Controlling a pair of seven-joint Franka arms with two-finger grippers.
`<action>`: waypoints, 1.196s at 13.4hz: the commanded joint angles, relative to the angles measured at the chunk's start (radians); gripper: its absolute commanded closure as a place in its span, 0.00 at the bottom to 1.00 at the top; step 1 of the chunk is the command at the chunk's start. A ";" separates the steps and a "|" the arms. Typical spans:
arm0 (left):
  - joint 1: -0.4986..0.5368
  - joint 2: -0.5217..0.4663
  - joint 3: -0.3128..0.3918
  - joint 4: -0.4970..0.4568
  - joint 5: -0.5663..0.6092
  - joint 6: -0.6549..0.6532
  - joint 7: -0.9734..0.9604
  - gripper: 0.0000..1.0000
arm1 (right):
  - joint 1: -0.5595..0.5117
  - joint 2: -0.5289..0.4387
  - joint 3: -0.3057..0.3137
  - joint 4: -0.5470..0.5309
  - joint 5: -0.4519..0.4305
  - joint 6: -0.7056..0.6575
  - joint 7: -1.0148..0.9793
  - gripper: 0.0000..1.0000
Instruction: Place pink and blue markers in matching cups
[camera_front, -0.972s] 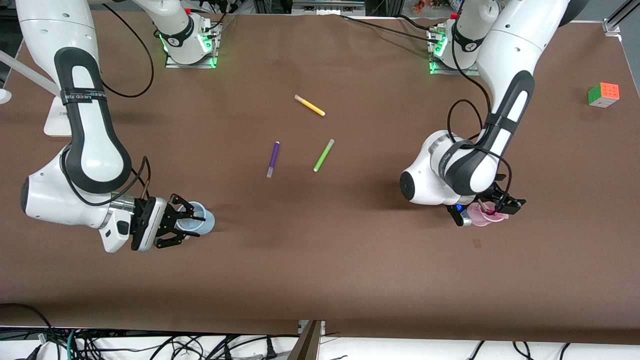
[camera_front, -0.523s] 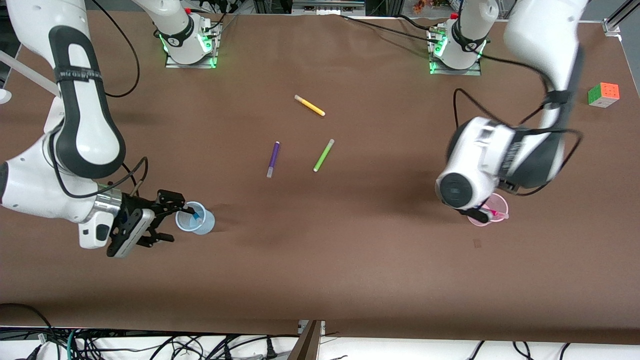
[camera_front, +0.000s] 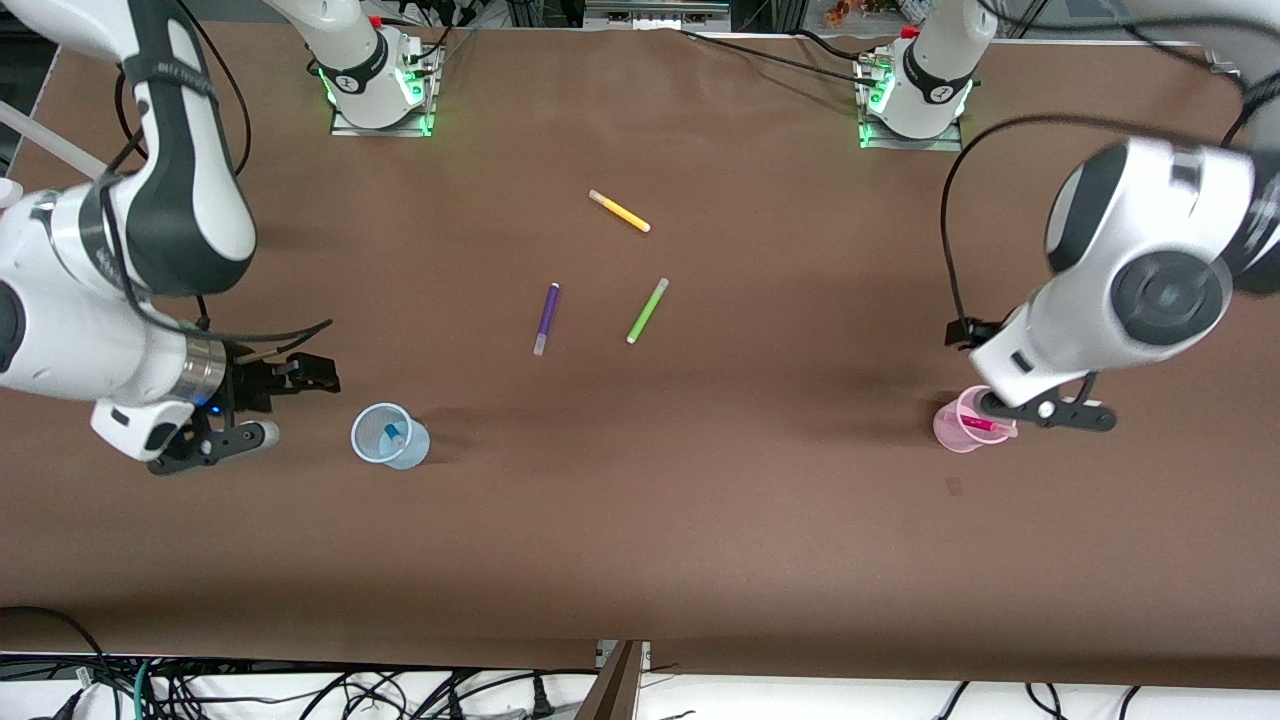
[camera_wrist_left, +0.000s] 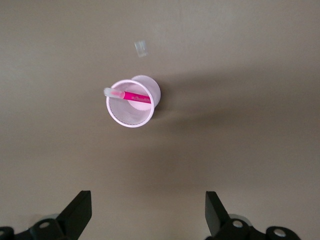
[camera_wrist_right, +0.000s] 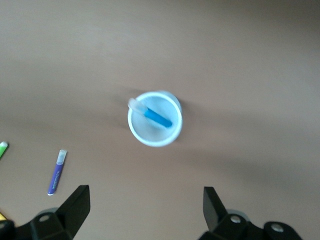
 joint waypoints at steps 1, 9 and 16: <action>0.046 -0.132 -0.002 -0.060 -0.091 0.018 -0.003 0.00 | -0.002 -0.141 0.006 -0.073 -0.040 -0.111 0.129 0.00; 0.077 -0.372 0.097 -0.277 -0.213 0.168 0.204 0.00 | -0.105 -0.441 0.003 -0.237 -0.045 -0.191 0.115 0.00; -0.019 -0.437 0.255 -0.388 -0.216 0.219 0.206 0.00 | -0.117 -0.412 0.000 -0.187 -0.061 -0.286 0.113 0.00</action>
